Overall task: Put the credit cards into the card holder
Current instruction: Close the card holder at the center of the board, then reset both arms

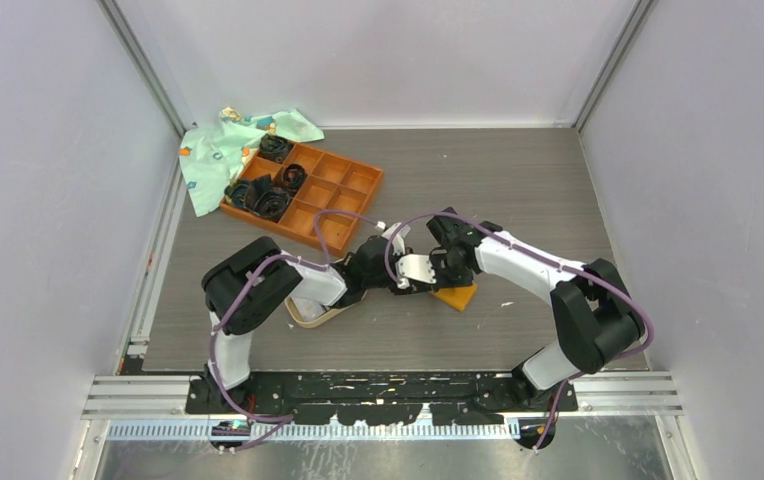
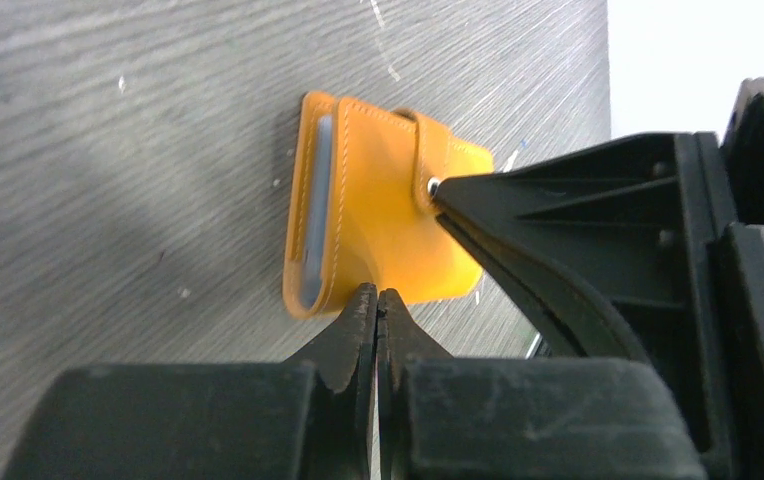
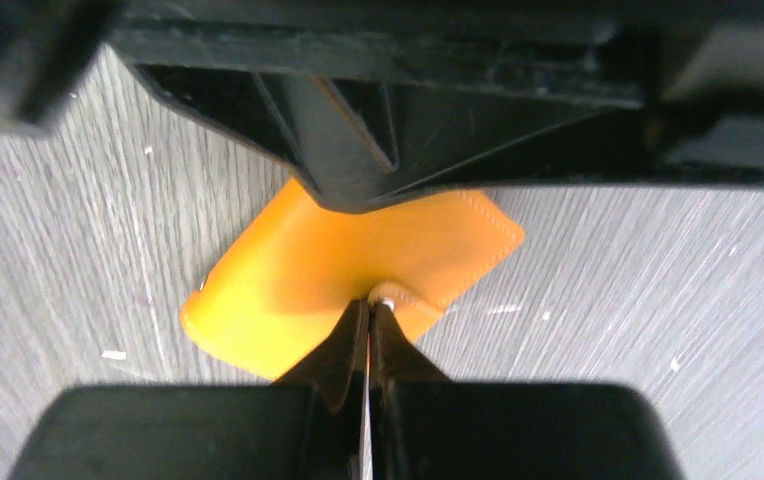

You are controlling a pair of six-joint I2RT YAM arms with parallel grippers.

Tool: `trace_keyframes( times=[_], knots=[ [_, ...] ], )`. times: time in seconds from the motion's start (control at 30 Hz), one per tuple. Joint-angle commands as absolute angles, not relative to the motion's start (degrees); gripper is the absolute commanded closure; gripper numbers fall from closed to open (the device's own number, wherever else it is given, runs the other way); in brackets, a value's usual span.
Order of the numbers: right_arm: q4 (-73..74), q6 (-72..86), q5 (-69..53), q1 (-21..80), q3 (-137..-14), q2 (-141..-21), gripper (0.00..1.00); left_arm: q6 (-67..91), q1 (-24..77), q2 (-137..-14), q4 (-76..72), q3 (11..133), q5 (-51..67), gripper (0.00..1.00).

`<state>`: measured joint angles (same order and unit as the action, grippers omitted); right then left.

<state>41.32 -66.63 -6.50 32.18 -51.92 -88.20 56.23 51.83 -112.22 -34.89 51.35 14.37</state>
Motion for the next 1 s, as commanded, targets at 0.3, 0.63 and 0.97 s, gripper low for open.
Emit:
trace_keyframes(
  times=[0.3, 0.63, 0.97],
  knots=[
    [45.4, -62.8, -5.1, 33.4, -47.1, -93.0, 0.95, 54.0, 52.1, -99.4, -32.4, 45.7, 13.3, 1.00],
    [47.0, -55.1, -15.4, 25.8, -55.3, -78.3, 0.47, 47.0, 52.1, -86.5, -23.1, 41.8, 10.5, 0.98],
    [49.6, -51.9, -22.7, 15.1, -58.3, -65.9, 0.33, 37.5, 51.9, -71.0, -8.2, 40.6, 6.1, 0.79]
  ],
)
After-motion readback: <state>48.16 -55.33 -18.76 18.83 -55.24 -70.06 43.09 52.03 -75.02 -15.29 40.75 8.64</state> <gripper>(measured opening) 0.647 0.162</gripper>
